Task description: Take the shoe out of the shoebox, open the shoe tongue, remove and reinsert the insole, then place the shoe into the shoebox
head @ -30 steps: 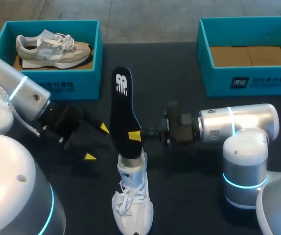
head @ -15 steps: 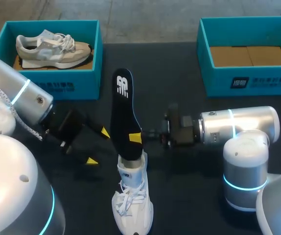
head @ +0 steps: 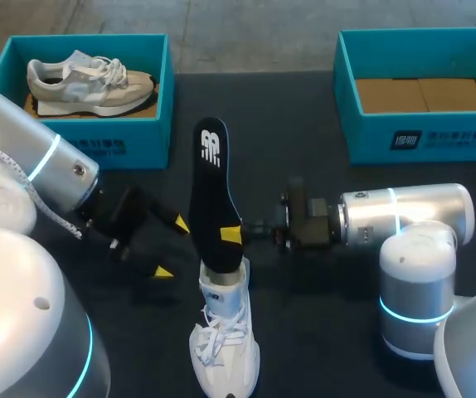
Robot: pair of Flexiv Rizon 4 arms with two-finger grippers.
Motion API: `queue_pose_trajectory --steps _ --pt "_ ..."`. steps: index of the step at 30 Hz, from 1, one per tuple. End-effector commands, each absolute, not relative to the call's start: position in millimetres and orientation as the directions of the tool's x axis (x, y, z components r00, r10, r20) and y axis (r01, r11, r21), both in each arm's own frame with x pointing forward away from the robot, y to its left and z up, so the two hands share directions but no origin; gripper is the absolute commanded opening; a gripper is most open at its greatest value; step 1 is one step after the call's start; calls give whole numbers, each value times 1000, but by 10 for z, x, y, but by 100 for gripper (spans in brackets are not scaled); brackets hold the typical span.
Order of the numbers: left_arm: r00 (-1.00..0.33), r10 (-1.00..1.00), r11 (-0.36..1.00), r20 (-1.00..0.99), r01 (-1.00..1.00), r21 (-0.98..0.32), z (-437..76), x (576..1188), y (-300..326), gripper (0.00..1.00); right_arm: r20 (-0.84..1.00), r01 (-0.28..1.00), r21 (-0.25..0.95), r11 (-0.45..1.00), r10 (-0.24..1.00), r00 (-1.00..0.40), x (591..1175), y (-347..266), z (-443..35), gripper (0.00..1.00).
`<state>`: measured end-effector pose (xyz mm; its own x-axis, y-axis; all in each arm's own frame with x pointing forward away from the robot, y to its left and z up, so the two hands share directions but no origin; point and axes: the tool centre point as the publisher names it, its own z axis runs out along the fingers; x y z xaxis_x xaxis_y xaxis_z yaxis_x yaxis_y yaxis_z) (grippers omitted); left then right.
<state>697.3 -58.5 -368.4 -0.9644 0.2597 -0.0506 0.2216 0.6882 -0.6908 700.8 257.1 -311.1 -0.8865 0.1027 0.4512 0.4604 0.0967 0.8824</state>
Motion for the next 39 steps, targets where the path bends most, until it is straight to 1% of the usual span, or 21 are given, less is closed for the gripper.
queue_pose_trajectory --steps 1,14,39 --pt "-967 248 700 -62 223 -678 -3658 6895 -596 100 451 460 883 96 104 -887 7009 2580 -3118 0" --pt "-967 248 700 -62 223 -678 -3658 6895 -596 100 457 467 879 94 114 -882 7036 2550 -3154 0" --pt "-967 248 700 -62 223 -678 -3658 6895 -596 100 374 381 921 81 89 -923 7057 2595 -3071 0"
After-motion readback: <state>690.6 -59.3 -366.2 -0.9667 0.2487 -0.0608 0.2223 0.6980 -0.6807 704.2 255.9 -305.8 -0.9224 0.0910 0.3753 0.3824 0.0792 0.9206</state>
